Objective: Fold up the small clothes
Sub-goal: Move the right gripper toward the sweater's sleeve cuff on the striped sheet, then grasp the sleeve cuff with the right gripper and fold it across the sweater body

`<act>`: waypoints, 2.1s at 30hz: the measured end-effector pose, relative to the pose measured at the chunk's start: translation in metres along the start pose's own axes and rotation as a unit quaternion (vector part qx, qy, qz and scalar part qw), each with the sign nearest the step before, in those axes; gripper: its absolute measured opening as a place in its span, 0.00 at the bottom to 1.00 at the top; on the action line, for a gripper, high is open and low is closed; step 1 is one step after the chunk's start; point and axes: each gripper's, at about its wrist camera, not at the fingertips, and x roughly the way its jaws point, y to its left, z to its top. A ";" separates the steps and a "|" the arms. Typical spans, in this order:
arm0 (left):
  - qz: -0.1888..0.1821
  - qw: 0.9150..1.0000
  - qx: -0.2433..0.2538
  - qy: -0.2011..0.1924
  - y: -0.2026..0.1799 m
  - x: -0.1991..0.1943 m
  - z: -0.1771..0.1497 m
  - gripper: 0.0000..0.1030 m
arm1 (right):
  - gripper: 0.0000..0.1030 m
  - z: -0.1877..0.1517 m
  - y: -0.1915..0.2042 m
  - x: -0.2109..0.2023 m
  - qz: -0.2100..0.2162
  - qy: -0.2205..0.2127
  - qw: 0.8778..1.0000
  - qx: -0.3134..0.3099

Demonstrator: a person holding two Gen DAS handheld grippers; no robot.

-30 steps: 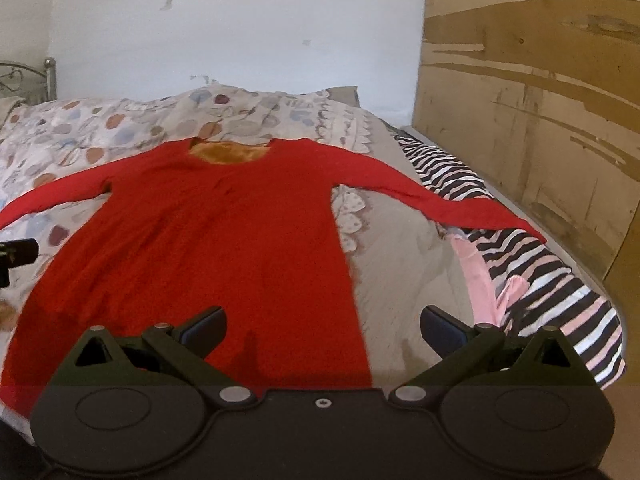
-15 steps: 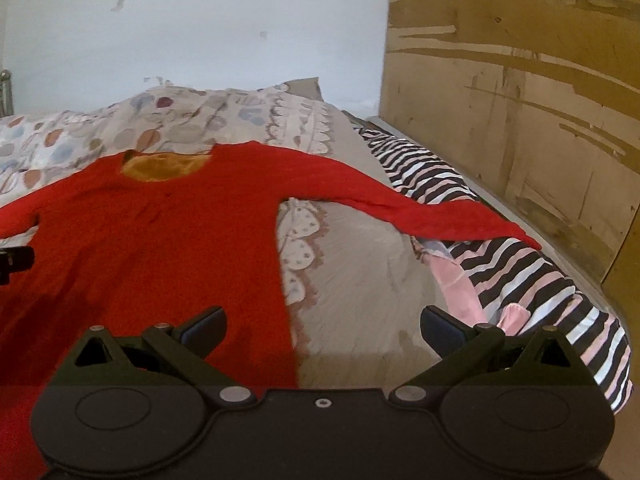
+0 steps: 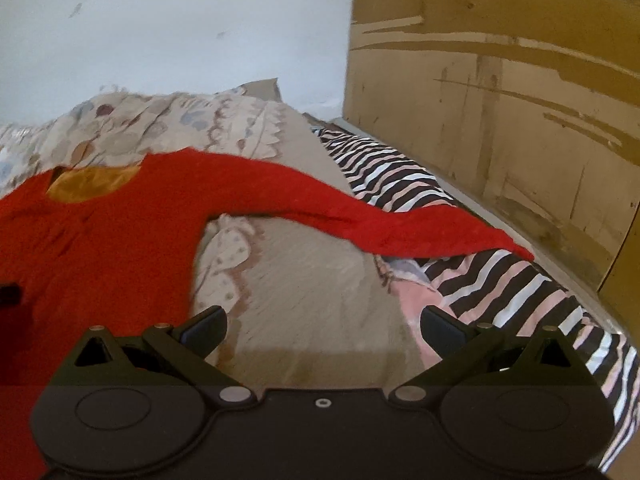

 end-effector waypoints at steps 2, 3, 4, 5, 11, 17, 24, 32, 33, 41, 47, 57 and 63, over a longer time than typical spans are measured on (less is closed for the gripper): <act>-0.002 1.000 -0.002 0.008 -0.001 0.006 -0.003 1.00 | 1.00 0.003 -0.013 0.010 0.012 -0.006 1.000 0.021; -0.002 1.000 -0.004 0.010 -0.001 0.009 -0.005 1.00 | 1.00 0.004 -0.017 0.014 0.015 -0.007 1.000 0.025; -0.002 1.000 -0.005 0.009 -0.001 0.010 -0.006 1.00 | 1.00 0.007 -0.023 0.019 0.015 -0.008 0.999 0.030; -0.003 1.000 -0.007 0.009 0.000 0.011 -0.007 1.00 | 1.00 0.008 -0.028 0.022 0.014 -0.013 0.999 0.031; -0.007 1.000 -0.006 0.004 0.001 0.014 -0.013 1.00 | 1.00 0.014 -0.057 0.050 -0.018 0.002 0.999 0.032; -0.005 1.000 -0.002 -0.001 -0.002 0.017 -0.017 1.00 | 1.00 0.009 -0.080 0.064 -0.019 0.009 0.998 0.061; -0.013 1.000 -0.012 -0.006 0.002 0.017 -0.021 1.00 | 1.00 0.014 -0.106 0.075 0.009 -0.029 0.993 0.111; -0.014 1.000 -0.014 -0.009 0.003 0.017 -0.022 1.00 | 1.00 0.021 -0.148 0.102 -0.002 -0.034 0.967 0.252; -0.013 1.000 -0.014 -0.009 0.003 0.017 -0.022 1.00 | 1.00 0.022 -0.155 0.106 -0.005 -0.034 0.962 0.272; -0.014 1.000 -0.015 -0.010 0.003 0.016 -0.023 1.00 | 0.88 0.042 -0.181 0.140 -0.053 -0.036 0.928 0.368; -0.015 1.000 -0.016 -0.011 0.004 0.016 -0.023 1.00 | 0.76 0.048 -0.191 0.157 -0.125 -0.013 0.912 0.391; -0.016 1.000 -0.017 -0.012 0.004 0.016 -0.023 1.00 | 0.31 0.038 -0.219 0.172 -0.123 -0.005 0.891 0.437; -0.028 0.999 -0.026 -0.010 0.008 0.017 -0.022 1.00 | 0.07 0.041 -0.215 0.151 -0.101 -0.058 0.889 0.444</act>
